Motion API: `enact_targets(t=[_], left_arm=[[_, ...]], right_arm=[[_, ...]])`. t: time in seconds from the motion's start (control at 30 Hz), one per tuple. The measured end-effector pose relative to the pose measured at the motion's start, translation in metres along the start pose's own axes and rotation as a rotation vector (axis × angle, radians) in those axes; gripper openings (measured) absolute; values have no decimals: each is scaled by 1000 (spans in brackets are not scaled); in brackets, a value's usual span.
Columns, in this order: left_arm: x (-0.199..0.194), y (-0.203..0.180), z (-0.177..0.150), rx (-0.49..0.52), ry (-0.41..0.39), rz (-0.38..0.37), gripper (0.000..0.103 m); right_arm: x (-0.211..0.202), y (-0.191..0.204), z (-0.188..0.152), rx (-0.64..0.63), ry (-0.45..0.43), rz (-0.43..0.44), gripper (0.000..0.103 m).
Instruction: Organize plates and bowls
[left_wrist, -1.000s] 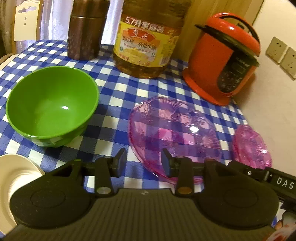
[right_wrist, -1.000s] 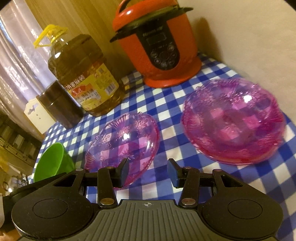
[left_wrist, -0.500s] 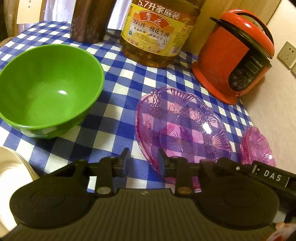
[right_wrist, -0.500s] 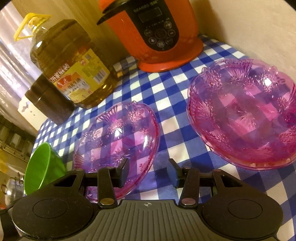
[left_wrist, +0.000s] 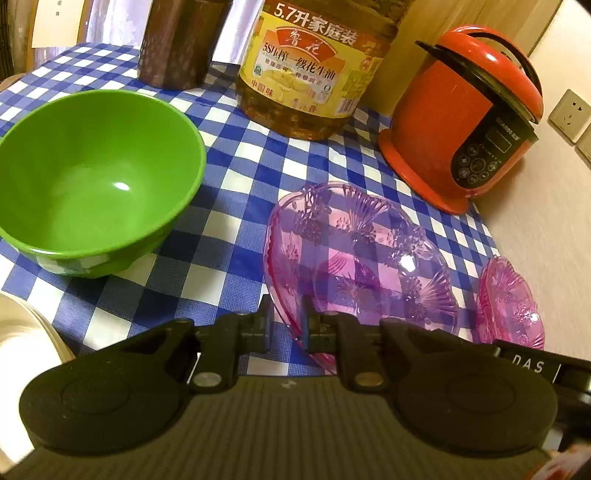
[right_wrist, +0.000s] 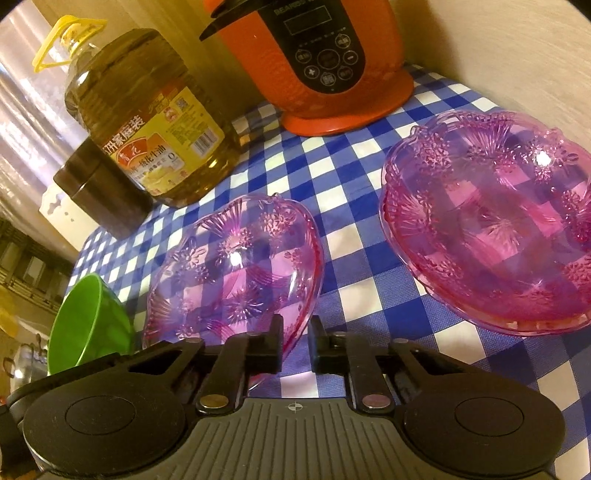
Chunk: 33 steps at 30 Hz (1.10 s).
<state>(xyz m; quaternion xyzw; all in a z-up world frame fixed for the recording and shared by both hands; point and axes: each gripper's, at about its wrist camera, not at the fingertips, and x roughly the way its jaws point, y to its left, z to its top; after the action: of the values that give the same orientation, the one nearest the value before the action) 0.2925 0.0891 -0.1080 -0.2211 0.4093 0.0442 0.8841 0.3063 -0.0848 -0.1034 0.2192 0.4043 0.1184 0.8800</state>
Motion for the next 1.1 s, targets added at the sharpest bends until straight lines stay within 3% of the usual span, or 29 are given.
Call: enact_targets(t=[0.63, 1.1], left_arm=[[-23, -11, 1, 38, -48, -35, 13], [-55, -75, -6, 135, -66, -116, 13]], right_arm=[[-27, 4, 0, -16, -53, 12, 14], [-97, -23, 3, 25, -157, -14, 14]])
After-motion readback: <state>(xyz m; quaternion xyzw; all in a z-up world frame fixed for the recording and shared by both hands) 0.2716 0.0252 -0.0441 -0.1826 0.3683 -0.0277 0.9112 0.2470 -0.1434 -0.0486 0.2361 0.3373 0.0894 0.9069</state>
